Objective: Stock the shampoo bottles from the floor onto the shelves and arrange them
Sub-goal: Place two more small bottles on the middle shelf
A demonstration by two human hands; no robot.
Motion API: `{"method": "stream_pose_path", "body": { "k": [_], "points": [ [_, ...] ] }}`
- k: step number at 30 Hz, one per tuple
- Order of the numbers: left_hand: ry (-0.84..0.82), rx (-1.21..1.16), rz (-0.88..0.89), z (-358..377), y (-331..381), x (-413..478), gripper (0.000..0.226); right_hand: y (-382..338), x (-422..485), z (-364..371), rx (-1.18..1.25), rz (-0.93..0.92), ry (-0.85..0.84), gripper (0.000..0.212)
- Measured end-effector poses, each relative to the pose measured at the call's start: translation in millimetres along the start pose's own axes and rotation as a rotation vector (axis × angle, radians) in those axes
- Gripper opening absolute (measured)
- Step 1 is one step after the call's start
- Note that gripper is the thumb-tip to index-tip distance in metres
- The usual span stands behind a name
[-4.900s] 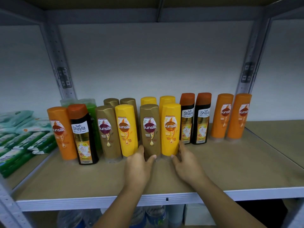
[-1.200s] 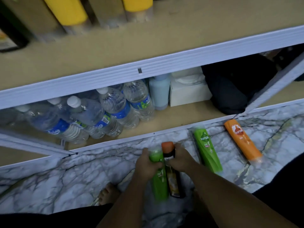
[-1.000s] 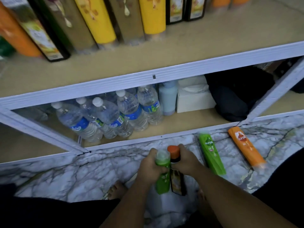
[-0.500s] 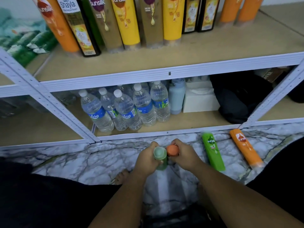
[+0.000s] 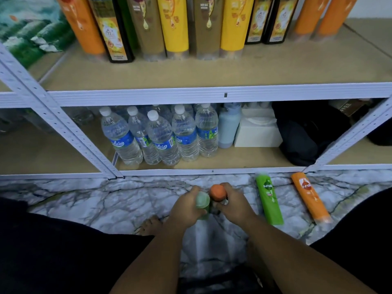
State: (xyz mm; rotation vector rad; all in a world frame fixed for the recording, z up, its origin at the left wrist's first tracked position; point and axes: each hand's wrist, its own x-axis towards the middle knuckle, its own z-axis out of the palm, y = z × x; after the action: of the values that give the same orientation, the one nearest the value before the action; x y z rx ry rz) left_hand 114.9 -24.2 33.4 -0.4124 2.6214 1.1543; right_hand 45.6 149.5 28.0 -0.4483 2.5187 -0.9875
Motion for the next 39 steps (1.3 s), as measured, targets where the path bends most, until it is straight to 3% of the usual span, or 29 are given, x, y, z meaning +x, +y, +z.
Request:
{"method": "stream_pose_path", "body": {
  "k": [8,14,23,29,39],
  "points": [
    [0.112,0.059,-0.025,2,-8,-2,0.047,4,-1,-3,0.012,-0.055,-0.132,0.049],
    [0.154,0.038,0.005,4,-11,-2,0.050,2,2,-1,0.077,-0.027,-0.105,0.057],
    [0.157,-0.044,-0.014,-4,-6,1,0.050,-2,7,0,0.113,0.025,-0.090,0.045],
    [0.195,-0.176,0.041,-46,36,9,0.055,-34,9,-40,0.301,0.018,0.059,0.042],
    [0.442,-0.348,0.436,-178,196,-3,0.060,-149,1,-206,0.552,-0.377,0.420,0.042]
  ]
}}
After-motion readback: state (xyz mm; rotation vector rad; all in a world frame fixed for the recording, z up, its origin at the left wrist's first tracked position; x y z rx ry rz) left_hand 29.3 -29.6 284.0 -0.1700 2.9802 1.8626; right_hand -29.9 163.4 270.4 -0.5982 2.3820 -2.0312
